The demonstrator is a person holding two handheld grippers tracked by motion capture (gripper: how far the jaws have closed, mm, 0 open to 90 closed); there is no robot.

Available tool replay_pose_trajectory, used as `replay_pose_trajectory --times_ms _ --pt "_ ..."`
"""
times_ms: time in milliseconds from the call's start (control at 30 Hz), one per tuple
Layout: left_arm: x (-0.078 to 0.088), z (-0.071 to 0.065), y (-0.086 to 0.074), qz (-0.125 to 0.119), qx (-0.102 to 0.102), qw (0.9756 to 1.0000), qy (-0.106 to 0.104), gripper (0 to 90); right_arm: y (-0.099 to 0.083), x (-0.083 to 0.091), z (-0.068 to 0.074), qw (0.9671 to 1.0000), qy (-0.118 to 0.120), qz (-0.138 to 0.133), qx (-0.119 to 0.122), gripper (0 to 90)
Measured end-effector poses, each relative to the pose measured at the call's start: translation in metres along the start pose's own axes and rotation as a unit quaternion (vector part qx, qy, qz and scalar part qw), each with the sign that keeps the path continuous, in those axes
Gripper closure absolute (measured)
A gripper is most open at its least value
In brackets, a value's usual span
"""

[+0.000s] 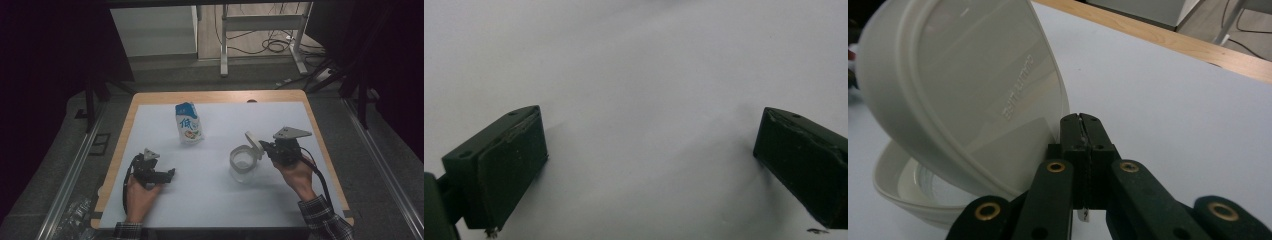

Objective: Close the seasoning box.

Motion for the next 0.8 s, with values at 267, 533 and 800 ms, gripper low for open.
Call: replay_pose_trajectory --times_ms 267,533,800 --pt "0.000 0.000 0.000 0.003 -0.003 1.0000 0.000 0.9 -0.006 -0.001 -0.006 0.9994 0.021 -0.009 -0.028 89.3" --pt "0.000 0.000 0.000 0.002 -0.003 1.0000 0.000 0.8 -0.011 -0.001 -0.009 0.9988 0.026 -0.018 -0.037 89.1" --pt "0.000 0.000 0.000 0.003 -0.001 1.0000 -0.001 0.7 -0.021 0.003 -0.019 0.9980 0.017 -0.029 -0.054 85.0"
Point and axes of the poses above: each handheld gripper's, and its own axes: x roughly backward along the jaws, y roughly out of its top, z roughly to its left, the point moved 5 cm from there along -x, roughly forward along the jaws, and after that the axes turned 3 degrees about -x, right-handed, at the moved point
